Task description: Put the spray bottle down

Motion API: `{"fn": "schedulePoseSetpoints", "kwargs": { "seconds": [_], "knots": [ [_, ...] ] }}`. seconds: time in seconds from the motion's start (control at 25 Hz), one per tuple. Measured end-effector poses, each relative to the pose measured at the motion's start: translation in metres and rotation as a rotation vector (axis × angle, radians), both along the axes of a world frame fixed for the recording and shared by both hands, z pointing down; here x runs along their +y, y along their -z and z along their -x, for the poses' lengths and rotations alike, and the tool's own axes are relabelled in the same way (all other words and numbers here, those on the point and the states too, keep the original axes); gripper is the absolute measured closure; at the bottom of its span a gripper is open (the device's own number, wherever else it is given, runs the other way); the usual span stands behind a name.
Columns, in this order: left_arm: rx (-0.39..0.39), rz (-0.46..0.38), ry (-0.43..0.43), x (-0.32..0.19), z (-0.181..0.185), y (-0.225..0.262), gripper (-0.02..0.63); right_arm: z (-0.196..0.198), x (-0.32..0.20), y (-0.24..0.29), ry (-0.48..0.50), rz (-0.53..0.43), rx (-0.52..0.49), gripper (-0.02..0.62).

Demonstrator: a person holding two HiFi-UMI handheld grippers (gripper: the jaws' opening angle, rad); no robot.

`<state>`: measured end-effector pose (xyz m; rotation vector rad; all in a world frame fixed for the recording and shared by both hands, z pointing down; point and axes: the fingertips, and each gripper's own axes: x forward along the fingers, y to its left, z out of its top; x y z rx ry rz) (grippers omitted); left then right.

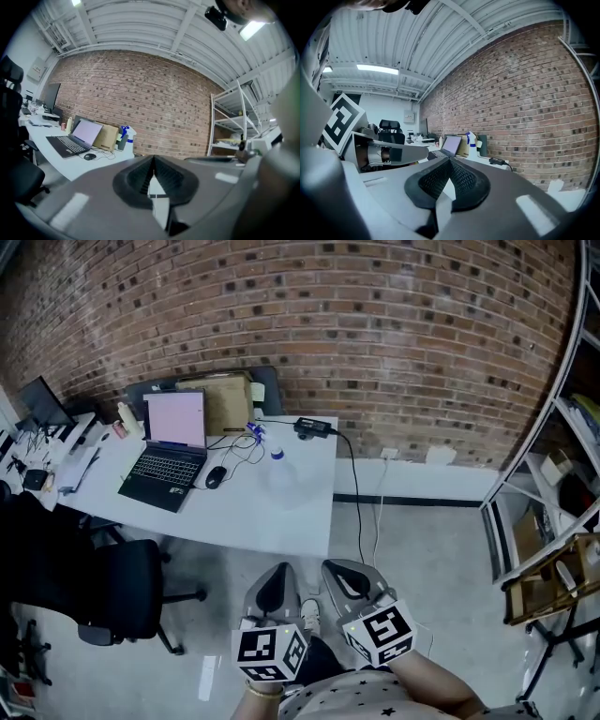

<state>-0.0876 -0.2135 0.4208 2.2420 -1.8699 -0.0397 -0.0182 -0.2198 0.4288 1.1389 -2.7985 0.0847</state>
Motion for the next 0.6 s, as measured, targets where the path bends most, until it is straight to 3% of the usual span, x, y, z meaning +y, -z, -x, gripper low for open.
{"fn": "schedulePoseSetpoints", "kwargs": {
  "seconds": [0.6],
  "knots": [
    [-0.006,0.045,-0.004,0.032,-0.007,-0.001,0.598,-0.003,0.031,0.011,-0.008,-0.006,-0.013,0.598]
  ]
}}
